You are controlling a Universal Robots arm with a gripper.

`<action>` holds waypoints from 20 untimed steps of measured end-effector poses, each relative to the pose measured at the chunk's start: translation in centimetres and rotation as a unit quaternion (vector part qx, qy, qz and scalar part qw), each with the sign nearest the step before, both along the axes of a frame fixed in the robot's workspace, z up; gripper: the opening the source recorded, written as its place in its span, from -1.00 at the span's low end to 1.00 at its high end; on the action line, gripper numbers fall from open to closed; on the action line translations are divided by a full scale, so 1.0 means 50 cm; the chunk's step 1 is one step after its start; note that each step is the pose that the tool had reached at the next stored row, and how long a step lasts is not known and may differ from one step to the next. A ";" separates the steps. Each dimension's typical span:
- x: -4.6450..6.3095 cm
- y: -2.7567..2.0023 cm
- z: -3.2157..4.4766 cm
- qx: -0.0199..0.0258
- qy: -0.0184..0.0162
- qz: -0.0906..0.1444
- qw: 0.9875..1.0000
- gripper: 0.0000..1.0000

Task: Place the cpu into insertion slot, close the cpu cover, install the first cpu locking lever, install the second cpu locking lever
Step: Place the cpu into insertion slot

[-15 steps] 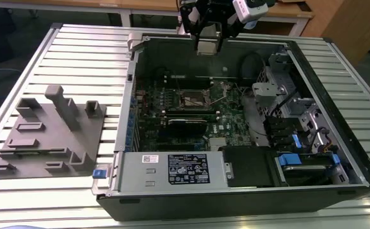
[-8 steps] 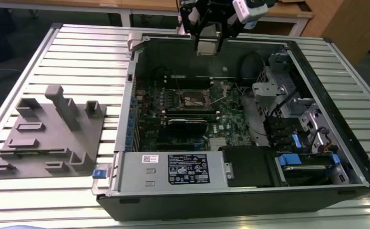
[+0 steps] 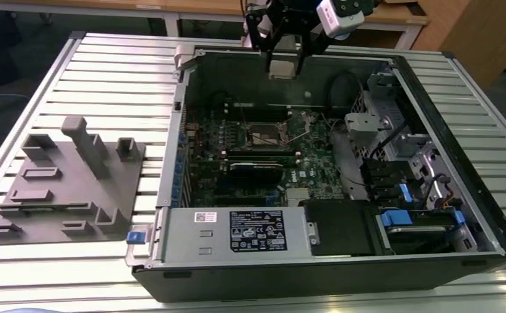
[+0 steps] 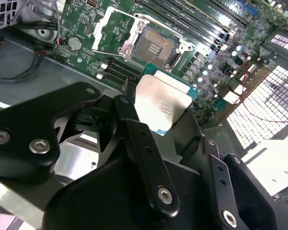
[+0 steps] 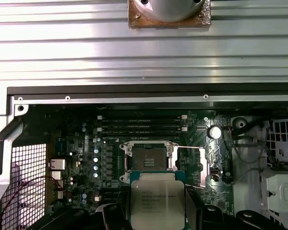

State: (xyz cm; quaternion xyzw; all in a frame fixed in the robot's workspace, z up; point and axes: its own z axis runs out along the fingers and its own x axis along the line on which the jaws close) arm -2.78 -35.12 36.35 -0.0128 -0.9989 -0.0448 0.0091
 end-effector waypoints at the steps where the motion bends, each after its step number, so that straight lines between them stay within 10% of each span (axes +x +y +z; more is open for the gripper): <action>1: 0.000 0.0000 0.000 0.000 0.000 0.000 1.000 0.08; 20: 0.000 0.0000 -0.009 0.000 0.000 0.000 1.000 0.08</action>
